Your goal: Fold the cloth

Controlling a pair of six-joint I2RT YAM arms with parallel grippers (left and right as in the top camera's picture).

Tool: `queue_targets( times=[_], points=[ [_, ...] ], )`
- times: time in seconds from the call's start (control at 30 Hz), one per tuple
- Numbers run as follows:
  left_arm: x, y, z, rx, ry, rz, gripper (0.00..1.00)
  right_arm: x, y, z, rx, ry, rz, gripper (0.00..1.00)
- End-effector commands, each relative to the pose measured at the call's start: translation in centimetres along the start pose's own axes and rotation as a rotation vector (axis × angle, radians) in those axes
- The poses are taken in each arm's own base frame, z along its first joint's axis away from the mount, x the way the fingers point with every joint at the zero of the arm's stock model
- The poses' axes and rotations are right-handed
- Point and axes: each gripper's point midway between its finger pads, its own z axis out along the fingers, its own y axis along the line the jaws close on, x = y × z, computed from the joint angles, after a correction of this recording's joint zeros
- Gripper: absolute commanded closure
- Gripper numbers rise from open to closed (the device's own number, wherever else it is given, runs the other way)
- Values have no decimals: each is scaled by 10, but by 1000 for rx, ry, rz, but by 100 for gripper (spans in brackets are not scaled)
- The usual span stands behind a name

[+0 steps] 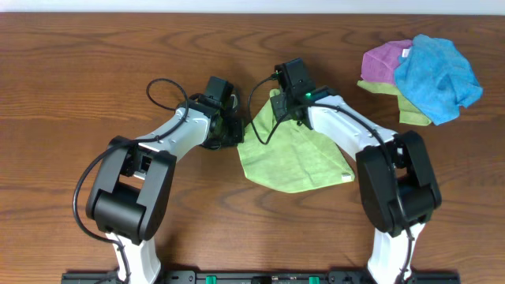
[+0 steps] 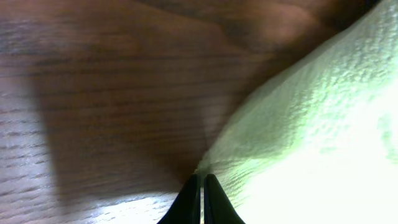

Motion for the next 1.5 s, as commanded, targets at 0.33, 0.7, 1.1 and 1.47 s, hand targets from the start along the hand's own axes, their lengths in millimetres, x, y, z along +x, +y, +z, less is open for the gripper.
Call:
queue_targets(
  times=[0.33,0.7,1.1,1.47],
  points=[
    [3,11,2,-37,12,-27,94,-23,-92,-21,175,-61,107,98],
    [-33,-22,-31,68,-84,2,94,-33,-109,-40,267,-102,116,39],
    [-38,-25,-35,75,-94,5,94,-45,-70,-27,118,-142,22,44],
    [-35,-34,-35,127,-77,11,94,-31,-68,0,119,-97,15,48]
  ],
)
